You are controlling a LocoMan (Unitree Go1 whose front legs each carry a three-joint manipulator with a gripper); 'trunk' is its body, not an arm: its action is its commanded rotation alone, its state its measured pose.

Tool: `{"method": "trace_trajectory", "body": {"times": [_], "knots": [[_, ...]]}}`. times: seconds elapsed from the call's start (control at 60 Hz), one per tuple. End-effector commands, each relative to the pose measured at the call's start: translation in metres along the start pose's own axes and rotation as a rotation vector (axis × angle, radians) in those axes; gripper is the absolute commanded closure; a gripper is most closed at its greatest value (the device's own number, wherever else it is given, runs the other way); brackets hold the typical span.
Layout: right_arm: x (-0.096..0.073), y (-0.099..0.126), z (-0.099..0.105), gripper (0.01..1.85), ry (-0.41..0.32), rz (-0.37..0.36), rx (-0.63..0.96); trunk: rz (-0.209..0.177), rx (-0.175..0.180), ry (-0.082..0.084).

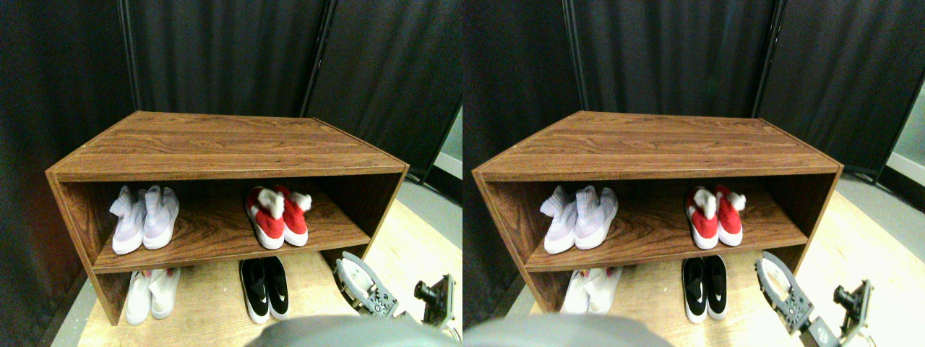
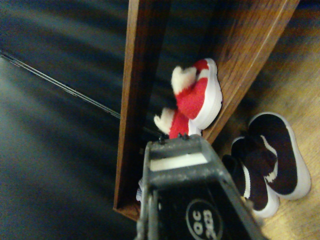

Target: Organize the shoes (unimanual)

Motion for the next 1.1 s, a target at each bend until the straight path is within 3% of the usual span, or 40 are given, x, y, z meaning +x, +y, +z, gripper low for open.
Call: {"method": "trace_trajectory", "body": {"times": [0.017, 0.517, 1.1], "knots": [[0.015, -0.001, -0.001, 1.8, -0.104, 0.03, 0.0, -0.003, -0.018, 0.021], [0.024, -0.006, -0.004, 1.8, -0.126, -0.003, -0.009, -0.001, -0.028, 0.045], [0.028, -0.009, -0.005, 1.8, -0.14, -0.016, -0.034, -0.006, -0.025, 0.054]]}}
